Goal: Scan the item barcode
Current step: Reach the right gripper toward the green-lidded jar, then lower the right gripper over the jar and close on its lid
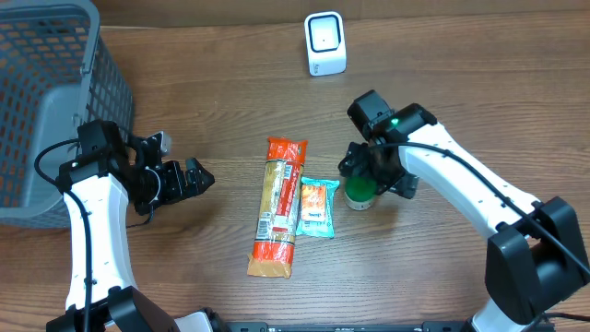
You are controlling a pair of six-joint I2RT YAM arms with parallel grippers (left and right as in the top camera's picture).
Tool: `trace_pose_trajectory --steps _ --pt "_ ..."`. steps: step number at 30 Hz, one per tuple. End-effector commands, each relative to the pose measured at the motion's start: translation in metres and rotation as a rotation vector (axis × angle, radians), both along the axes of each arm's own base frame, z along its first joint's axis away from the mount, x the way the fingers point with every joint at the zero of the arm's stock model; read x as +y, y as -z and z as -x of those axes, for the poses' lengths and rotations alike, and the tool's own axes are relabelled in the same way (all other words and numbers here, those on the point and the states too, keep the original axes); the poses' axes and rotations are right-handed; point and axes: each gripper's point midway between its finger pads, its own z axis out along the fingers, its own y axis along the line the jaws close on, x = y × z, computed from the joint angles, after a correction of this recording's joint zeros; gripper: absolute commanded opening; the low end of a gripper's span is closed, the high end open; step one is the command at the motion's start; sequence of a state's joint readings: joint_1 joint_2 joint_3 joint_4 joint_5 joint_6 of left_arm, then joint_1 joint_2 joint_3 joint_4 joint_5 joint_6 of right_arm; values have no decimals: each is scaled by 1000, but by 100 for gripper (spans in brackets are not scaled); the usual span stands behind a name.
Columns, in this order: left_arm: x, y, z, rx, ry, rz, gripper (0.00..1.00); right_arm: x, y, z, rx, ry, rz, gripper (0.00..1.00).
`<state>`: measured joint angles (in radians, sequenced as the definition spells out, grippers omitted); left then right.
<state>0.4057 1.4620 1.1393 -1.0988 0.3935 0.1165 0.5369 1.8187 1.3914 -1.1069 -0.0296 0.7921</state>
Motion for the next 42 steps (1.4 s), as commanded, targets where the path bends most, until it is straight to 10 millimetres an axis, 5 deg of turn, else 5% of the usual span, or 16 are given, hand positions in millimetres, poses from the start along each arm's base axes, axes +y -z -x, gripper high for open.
trace_pose_trajectory --steps 1,13,26,42 --pt "-4 0 -1 -11 37 7 100 13 9 10 23 -28 -79 100" --pt "-4 0 -1 -11 37 7 99 10 16 12 22 -64 -69 100" --pt "-4 0 -1 -11 37 7 100 -12 -33 -7 -1 -42 -9 100" --pt "-4 0 -1 -11 37 7 99 -12 -22 1 12 -65 17 100"
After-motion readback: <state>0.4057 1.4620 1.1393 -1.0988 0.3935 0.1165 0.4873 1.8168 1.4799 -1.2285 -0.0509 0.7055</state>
